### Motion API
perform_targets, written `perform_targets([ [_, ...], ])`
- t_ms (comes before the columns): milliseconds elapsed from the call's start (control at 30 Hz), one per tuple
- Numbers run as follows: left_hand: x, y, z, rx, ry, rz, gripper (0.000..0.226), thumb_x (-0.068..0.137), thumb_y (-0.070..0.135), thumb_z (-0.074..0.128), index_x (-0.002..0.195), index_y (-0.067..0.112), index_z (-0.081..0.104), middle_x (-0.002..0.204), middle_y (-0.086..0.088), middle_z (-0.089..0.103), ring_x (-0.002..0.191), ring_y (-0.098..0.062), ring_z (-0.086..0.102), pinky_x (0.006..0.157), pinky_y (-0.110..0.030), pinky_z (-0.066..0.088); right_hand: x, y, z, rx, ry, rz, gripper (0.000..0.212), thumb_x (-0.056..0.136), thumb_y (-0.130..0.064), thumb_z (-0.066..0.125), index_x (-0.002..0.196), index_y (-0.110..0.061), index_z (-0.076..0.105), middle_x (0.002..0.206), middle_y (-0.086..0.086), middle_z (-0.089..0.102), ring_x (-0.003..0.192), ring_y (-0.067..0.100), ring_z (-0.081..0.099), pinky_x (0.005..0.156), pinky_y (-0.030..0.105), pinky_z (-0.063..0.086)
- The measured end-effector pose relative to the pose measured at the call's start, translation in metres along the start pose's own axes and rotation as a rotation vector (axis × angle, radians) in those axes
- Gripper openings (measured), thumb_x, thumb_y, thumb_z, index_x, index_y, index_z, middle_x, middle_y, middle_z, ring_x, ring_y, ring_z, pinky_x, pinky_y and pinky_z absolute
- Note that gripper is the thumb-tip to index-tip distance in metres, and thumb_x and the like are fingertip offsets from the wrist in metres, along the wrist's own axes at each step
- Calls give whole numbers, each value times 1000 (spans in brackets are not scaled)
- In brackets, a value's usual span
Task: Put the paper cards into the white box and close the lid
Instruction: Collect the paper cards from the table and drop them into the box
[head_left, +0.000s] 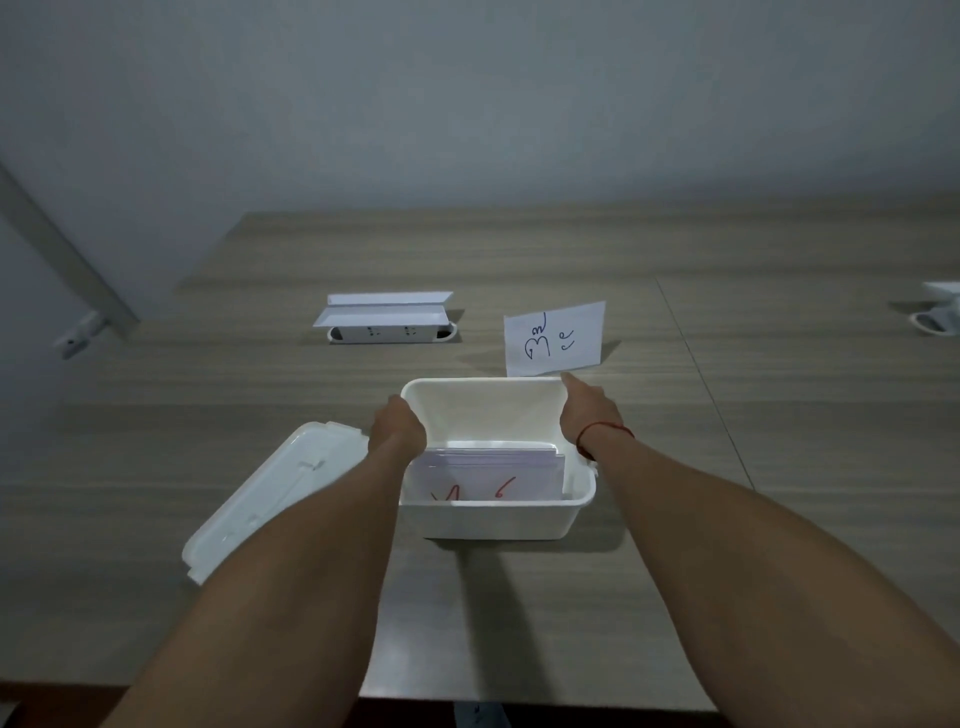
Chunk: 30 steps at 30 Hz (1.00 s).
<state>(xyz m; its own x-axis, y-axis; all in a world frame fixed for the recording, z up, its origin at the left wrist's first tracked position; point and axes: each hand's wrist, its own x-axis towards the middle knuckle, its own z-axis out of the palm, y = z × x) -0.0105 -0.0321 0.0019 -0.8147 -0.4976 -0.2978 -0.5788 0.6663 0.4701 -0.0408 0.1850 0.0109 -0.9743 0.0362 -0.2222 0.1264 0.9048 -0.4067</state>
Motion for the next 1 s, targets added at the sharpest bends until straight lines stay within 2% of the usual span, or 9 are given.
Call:
perform_targets([
  [167, 37, 21, -3, -35, 35, -30, 35, 95, 10, 44, 129, 2, 49, 129, -20, 57, 115, -38, 58, 93, -43, 48, 41, -18, -6, -18, 1, 23, 55, 93, -4, 35, 145, -20, 33, 134, 19, 52, 122, 39, 53, 99, 40, 44],
  [267, 55, 33, -5, -50, 108, -55, 39, 95, 25, 41, 124, 2, 54, 123, -20, 61, 112, -37, 59, 92, -41, 47, 69, -31, -13, -43, 23, 80, 38, 97, -17, 34, 132, -12, 46, 132, 17, 54, 120, 36, 55, 98, 38, 43],
  [367, 69, 41, 0, -62, 139, -65, 47, 93, 36, 40, 120, 1, 57, 121, -21, 63, 111, -39, 60, 93, -40, 47, 100, -44, -16, -41, 79, 99, 40, 100, -28, 34, 133, -8, 46, 138, 17, 48, 127, 36, 48, 102, 42, 40],
  [500, 84, 46, 9, -60, 127, -59, 54, 91, 43, 38, 120, 1, 57, 118, -21, 63, 109, -39, 60, 91, -41, 46, 148, -54, -15, -98, 112, -19, 45, 94, -14, 47, 138, -11, 41, 146, 13, 41, 137, 31, 37, 108, 49, 37],
  [633, 88, 43, 13, -67, 148, -81, 52, 90, 42, 38, 119, 1, 55, 118, -22, 63, 110, -40, 59, 92, -41, 45, 181, -46, -3, -206, 24, -38, 60, 94, -6, 45, 150, -18, 26, 160, 5, 19, 150, 26, 13, 119, 53, 18],
  [700, 89, 43, 13, -74, 148, -85, 52, 91, 42, 38, 118, 1, 55, 119, -22, 63, 111, -39, 59, 91, -41, 45, 186, -42, 4, -262, 52, -51, 57, 93, -3, 42, 147, -19, 30, 157, 7, 24, 148, 27, 18, 119, 52, 17],
  [833, 89, 44, 12, -66, 149, -80, 54, 92, 44, 37, 121, 1, 52, 121, -21, 62, 112, -39, 58, 92, -42, 45, 185, -42, 10, -402, 245, -129, 38, 94, -6, 40, 127, -16, 55, 132, 13, 53, 128, 32, 43, 115, 45, 26],
  [900, 88, 44, 13, -54, 146, -81, 55, 92, 44, 37, 122, 1, 51, 122, -21, 61, 113, -39, 58, 92, -42, 44, 184, -42, 11, -434, 263, -169, 33, 94, -5, 42, 120, -15, 60, 125, 13, 58, 123, 32, 47, 112, 43, 30],
  [1000, 87, 45, 14, -42, 151, -80, 55, 91, 44, 36, 122, 1, 51, 121, -21, 62, 112, -39, 59, 91, -42, 45, 182, -39, 11, -447, 263, -218, 28, 92, -6, 48, 113, -15, 64, 116, 12, 65, 117, 31, 54, 112, 41, 28],
])
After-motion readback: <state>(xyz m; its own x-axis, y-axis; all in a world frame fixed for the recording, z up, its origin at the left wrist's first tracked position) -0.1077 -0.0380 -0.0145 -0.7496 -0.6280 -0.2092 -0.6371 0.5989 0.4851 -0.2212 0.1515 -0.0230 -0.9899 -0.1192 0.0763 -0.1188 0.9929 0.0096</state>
